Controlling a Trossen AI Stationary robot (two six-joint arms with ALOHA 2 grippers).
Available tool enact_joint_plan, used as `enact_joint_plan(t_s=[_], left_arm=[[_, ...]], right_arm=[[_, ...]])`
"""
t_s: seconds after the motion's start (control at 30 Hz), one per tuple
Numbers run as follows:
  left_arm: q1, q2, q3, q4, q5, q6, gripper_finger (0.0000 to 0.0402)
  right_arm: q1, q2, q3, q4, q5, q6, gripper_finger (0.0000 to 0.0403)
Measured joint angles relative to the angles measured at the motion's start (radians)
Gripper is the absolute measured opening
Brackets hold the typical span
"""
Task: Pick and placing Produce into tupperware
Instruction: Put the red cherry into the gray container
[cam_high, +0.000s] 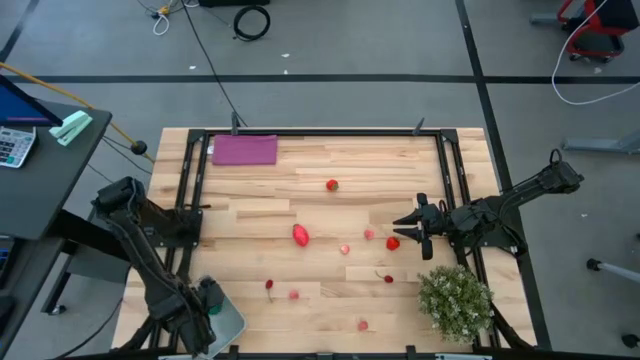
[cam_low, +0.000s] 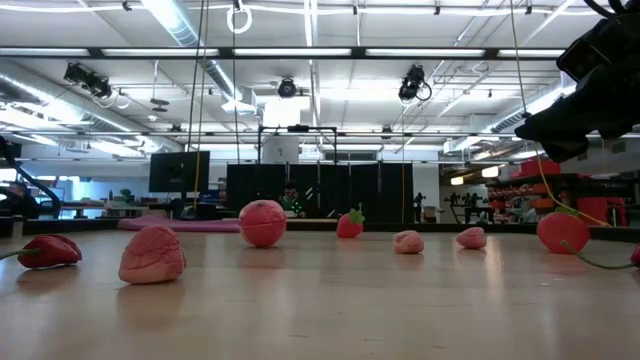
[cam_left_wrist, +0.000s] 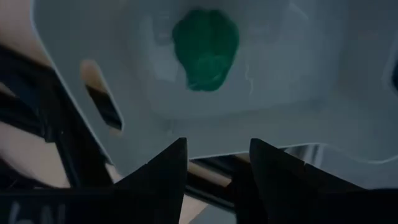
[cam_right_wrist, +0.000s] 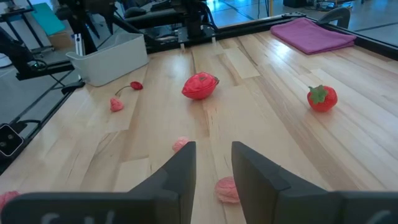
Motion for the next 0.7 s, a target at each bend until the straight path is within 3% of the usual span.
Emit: enact_joint_plan(t_s=[0.33,0.7], left_arm=[[0.095,0.000,-0.004,-0.009,0.003,0.125,0.0172],[0.337,0.000,0.084,-0.094,0.001,0.520,0.0161]], right_arm=[[0.000,0.000,0.000,0.000,0.000,0.000,0.0110],[0.000,0.000,0.000,0.000,0.000,0.000,0.0109]])
